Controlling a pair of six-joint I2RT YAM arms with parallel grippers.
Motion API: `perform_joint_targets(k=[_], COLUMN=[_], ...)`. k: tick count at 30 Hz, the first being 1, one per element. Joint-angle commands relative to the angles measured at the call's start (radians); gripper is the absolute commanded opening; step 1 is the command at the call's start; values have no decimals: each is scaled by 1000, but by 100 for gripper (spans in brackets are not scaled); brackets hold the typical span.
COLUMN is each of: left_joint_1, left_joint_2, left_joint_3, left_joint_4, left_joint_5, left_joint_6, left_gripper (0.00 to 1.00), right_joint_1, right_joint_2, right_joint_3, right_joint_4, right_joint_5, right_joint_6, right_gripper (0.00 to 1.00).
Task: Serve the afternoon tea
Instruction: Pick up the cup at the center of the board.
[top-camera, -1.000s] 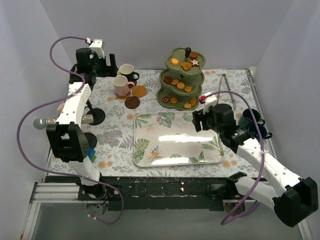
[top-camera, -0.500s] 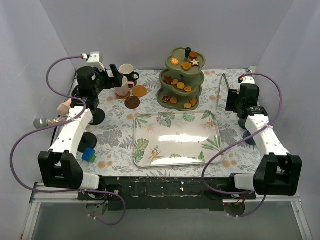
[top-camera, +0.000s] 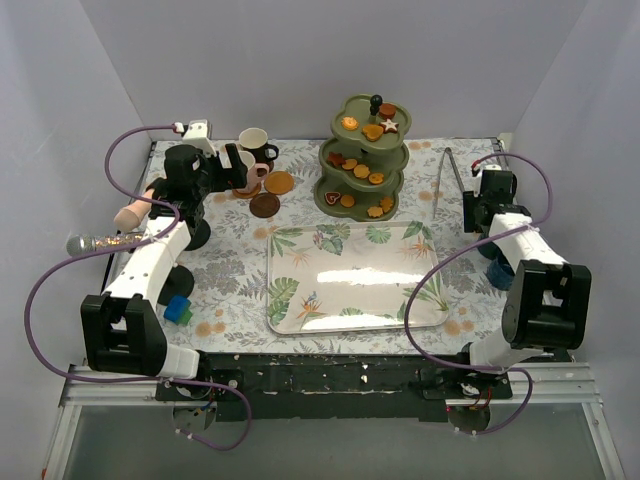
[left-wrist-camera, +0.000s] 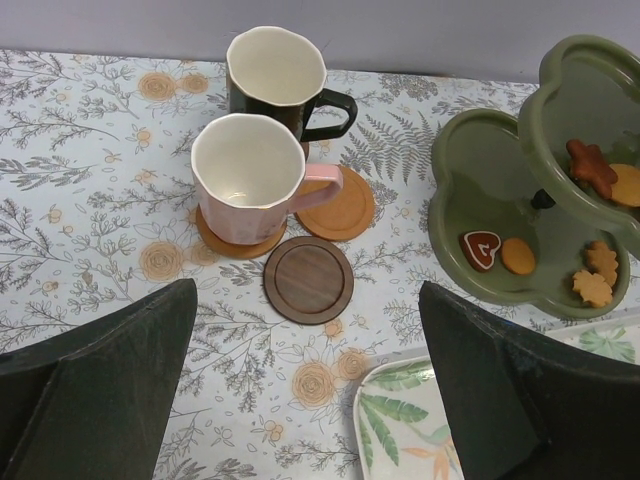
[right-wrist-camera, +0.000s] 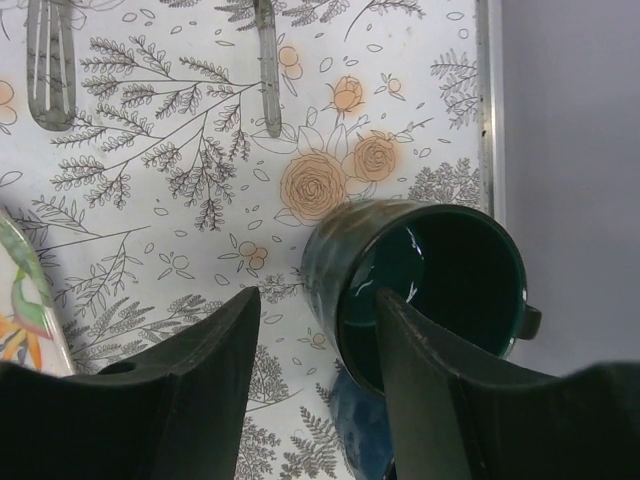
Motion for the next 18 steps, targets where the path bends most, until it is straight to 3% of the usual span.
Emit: perform_joint_targets(k=[1,6,10,12,14,18], left_joint_1=[0,0,0,0,0,0], left_joint_2=[-22,-25,-22,-25,-25,-27], left_joint_3=[4,2,1,-1,-2,-2], left_joint_4=[11,11,13,16,14,16], left_joint_5=[-6,-12,-9,-12,-15,-12], left_joint_6=[17,21,20,21,24,23], left_gripper=[94,94,94,94,94,94], right_joint_1=[-6,-6,-5,-6,-5,14], right_joint_2=[52,78,95,97,100,82], right_joint_3=[37,24,24,46,90,217], right_joint_4=[20,30,29,18,-11,-94], right_joint_5=[-13,-31,-48,-51,-51,-29], right_joint_6=[-54,-57,-57,-54,-48,-21], right_gripper=[56,45,30,21,2,1])
